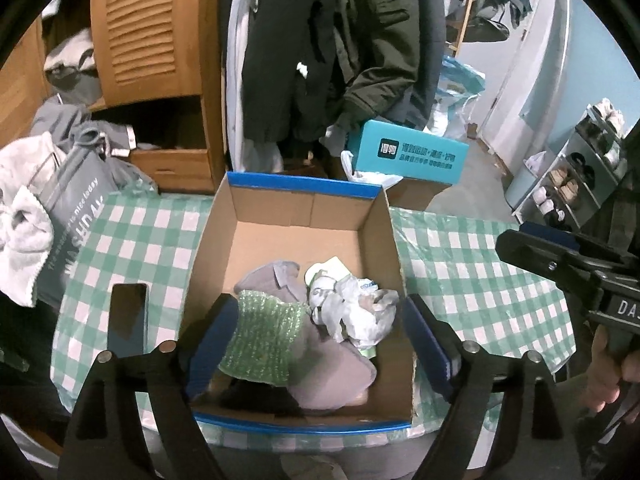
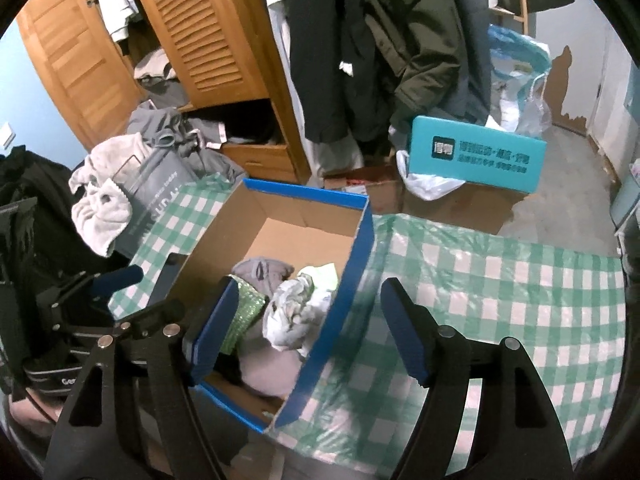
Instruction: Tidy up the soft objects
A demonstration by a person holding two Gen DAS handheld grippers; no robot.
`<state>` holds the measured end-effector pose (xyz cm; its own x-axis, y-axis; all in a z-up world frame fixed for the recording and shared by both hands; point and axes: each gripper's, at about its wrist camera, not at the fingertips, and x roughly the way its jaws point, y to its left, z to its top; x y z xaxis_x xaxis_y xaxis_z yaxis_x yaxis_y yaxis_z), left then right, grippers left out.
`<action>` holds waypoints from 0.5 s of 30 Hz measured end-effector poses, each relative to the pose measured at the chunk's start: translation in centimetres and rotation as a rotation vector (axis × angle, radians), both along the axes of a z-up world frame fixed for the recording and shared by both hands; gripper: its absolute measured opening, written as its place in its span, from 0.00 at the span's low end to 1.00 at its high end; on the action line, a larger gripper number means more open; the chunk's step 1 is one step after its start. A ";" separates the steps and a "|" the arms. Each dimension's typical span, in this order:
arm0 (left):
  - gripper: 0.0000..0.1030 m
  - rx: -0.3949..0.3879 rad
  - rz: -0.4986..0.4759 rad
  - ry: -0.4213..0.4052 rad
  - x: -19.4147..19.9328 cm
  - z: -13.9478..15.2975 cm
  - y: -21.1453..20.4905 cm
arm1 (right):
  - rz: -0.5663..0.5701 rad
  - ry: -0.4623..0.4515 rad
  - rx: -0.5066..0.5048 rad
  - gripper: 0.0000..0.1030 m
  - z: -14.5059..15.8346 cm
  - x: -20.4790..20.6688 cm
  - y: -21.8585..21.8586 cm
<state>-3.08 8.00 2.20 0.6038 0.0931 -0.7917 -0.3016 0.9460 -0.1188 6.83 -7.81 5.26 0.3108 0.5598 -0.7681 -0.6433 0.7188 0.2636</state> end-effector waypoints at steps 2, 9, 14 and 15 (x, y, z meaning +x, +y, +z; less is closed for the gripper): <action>0.83 0.021 -0.004 -0.003 -0.1 0.3 -0.5 | -0.002 -0.002 0.007 0.71 0.2 -0.2 -0.5; 0.83 0.080 -0.007 -0.018 -0.1 1.1 -1.9 | -0.017 -0.021 0.016 0.71 0.5 -0.5 -2.4; 0.83 0.093 -0.010 -0.023 0.0 1.5 -2.4 | -0.026 -0.023 0.007 0.71 -0.1 -0.6 -3.4; 0.83 0.090 -0.010 -0.025 0.0 1.5 -2.5 | -0.027 -0.022 0.005 0.71 -0.2 -0.6 -3.5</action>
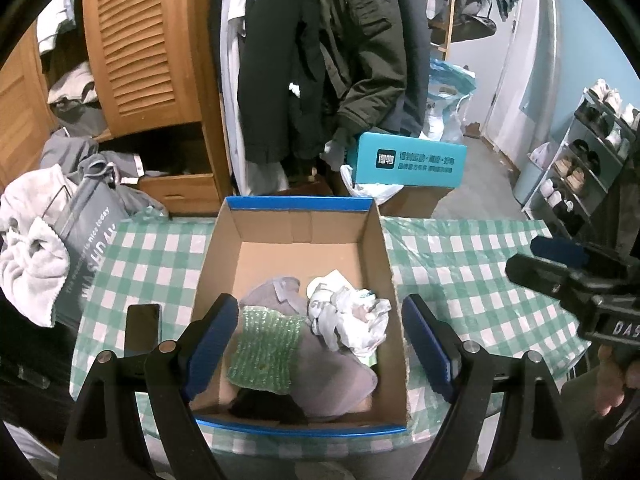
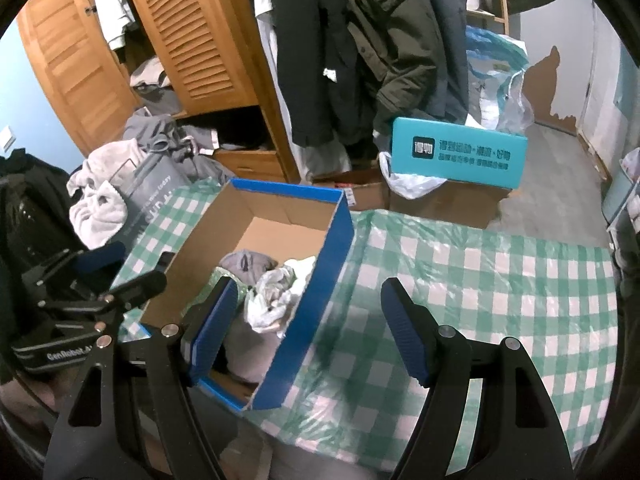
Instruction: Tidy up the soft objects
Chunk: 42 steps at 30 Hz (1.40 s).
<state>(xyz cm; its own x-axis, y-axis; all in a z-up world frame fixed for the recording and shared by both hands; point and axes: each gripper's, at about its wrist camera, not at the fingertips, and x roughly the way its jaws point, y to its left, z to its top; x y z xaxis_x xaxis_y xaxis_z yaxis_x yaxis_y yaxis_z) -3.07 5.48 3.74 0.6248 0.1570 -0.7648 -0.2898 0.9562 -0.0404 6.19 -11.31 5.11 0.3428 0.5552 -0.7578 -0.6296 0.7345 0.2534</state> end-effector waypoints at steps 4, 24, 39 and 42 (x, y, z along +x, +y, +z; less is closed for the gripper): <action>0.83 0.008 -0.010 0.001 0.2 0.1 -0.4 | -0.002 -0.008 -0.008 0.71 -0.3 -0.1 -0.3; 0.83 0.015 -0.013 0.008 0.4 0.0 -0.6 | -0.001 -0.006 -0.006 0.71 -0.5 -0.1 -0.4; 0.83 0.005 -0.014 0.012 0.1 -0.4 -0.5 | -0.002 -0.005 -0.006 0.71 -0.5 -0.1 -0.4; 0.83 0.006 -0.015 0.014 0.0 -0.4 -0.5 | 0.000 -0.005 -0.007 0.71 -0.5 -0.1 -0.4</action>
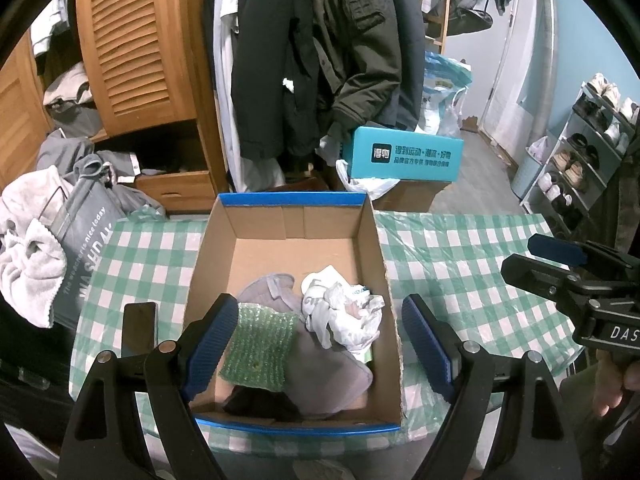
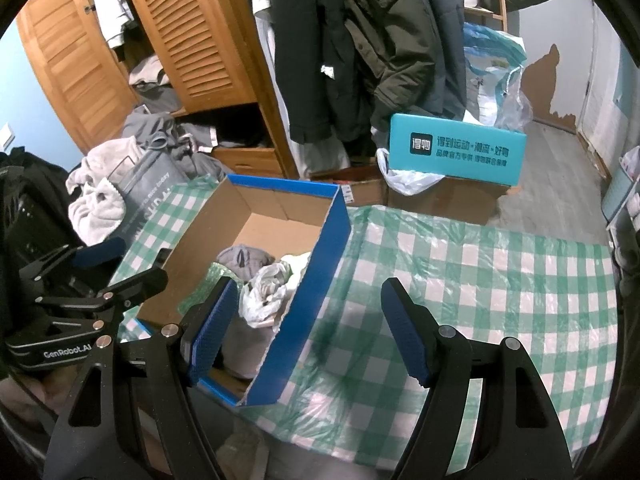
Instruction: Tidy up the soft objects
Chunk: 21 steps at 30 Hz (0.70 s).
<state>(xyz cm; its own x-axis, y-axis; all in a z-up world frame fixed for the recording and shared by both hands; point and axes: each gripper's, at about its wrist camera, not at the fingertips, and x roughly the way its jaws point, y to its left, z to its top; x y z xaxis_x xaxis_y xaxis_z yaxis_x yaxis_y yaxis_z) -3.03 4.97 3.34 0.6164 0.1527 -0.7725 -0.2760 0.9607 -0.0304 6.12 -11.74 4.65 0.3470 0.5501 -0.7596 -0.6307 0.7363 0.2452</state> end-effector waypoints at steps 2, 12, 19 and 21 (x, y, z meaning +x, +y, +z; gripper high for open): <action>0.83 0.000 0.000 -0.001 0.1 0.1 0.0 | 0.000 0.000 0.000 0.71 0.0 0.0 0.0; 0.83 -0.006 0.000 0.006 -0.1 -0.3 -0.2 | -0.001 0.000 0.001 0.71 0.0 0.0 0.0; 0.83 -0.007 -0.001 0.009 -0.2 -0.4 -0.2 | 0.000 0.001 0.000 0.71 0.0 0.1 0.0; 0.83 -0.006 -0.001 0.008 -0.1 -0.4 -0.2 | 0.000 0.001 0.000 0.71 0.0 0.1 0.0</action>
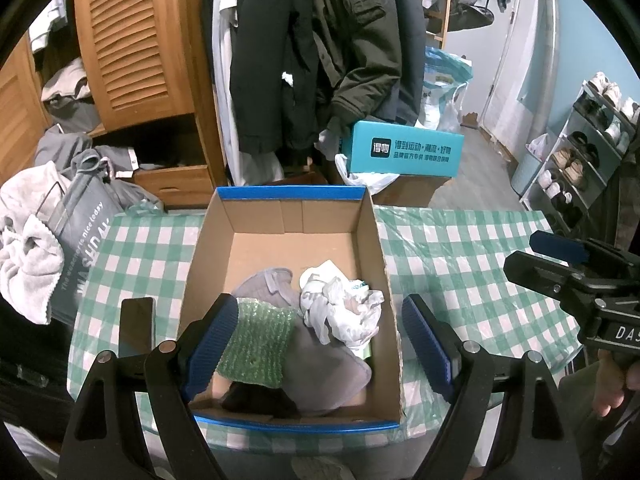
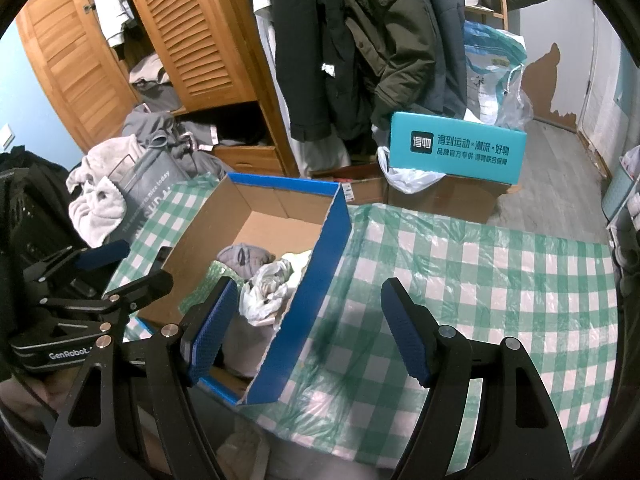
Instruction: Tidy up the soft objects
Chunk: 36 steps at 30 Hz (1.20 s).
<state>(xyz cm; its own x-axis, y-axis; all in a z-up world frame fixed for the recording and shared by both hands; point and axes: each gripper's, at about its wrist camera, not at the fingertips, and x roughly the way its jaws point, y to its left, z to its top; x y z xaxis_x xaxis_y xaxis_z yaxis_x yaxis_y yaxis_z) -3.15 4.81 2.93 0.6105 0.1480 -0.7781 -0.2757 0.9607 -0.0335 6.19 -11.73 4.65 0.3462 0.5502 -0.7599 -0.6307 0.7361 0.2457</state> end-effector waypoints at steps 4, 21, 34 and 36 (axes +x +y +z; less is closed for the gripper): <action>0.83 -0.002 0.000 0.001 0.1 0.0 0.1 | -0.002 0.000 0.000 0.71 0.0 0.0 0.0; 0.83 -0.005 0.000 0.005 -0.1 0.0 0.1 | -0.001 0.003 0.000 0.72 0.0 0.1 0.0; 0.83 -0.008 -0.001 0.007 0.2 0.1 0.2 | -0.002 0.005 -0.001 0.72 0.0 0.1 0.1; 0.83 -0.008 -0.001 0.008 0.1 0.0 0.2 | -0.002 0.005 -0.001 0.72 0.0 0.1 0.1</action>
<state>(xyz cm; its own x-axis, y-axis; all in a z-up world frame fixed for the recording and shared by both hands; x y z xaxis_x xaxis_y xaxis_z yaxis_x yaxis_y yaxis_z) -3.04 4.97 2.96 0.6045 0.1410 -0.7841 -0.2752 0.9606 -0.0394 6.31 -11.67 4.68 0.3440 0.5490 -0.7618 -0.6279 0.7377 0.2481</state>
